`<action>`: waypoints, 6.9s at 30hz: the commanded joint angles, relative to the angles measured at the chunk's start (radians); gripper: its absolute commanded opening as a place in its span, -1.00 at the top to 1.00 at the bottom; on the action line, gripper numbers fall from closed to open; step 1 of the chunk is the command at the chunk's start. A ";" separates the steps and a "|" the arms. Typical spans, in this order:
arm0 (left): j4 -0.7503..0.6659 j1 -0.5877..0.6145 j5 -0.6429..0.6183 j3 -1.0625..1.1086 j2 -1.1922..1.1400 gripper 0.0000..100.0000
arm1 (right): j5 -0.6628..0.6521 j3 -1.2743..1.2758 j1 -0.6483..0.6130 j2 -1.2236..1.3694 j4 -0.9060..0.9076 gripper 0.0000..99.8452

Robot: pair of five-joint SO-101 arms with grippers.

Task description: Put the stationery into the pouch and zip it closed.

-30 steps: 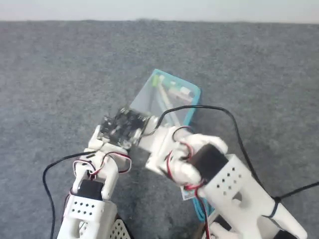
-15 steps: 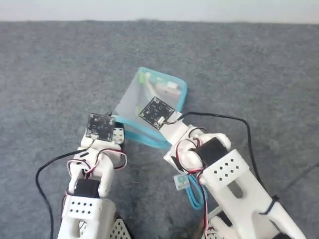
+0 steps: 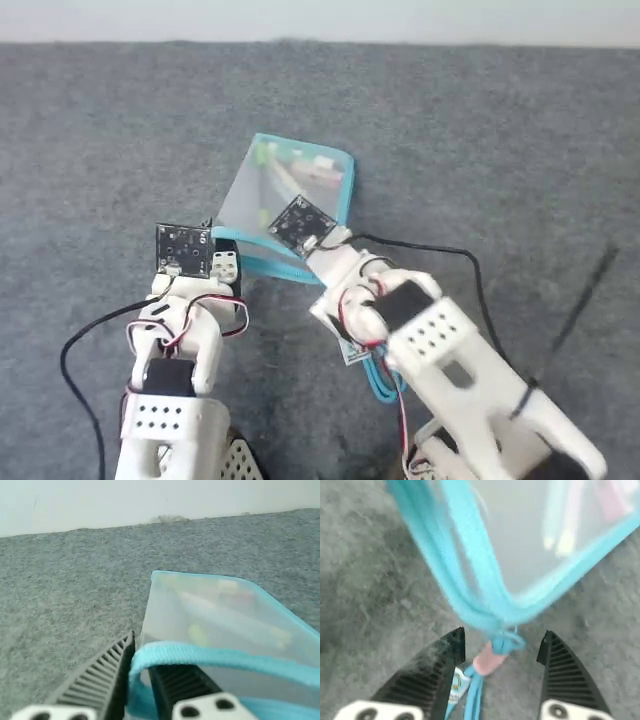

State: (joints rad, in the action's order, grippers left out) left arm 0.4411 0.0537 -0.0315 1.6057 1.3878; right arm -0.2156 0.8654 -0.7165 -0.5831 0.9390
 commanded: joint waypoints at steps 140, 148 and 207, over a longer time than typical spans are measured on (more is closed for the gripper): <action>0.342 -0.244 0.041 -0.239 -0.003 0.61 | 0.115 -0.330 0.371 0.297 -0.054 0.99; 0.339 -0.399 0.121 -0.176 -0.003 0.46 | 0.097 -0.301 0.275 0.101 0.102 0.99; -0.011 -0.232 0.207 -0.015 -0.002 0.98 | -0.150 -0.066 0.346 0.010 0.022 0.99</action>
State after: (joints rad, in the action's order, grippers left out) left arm 0.4733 -0.2302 0.1665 1.6379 1.3878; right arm -0.3399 0.8178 -0.4710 -0.5861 0.9268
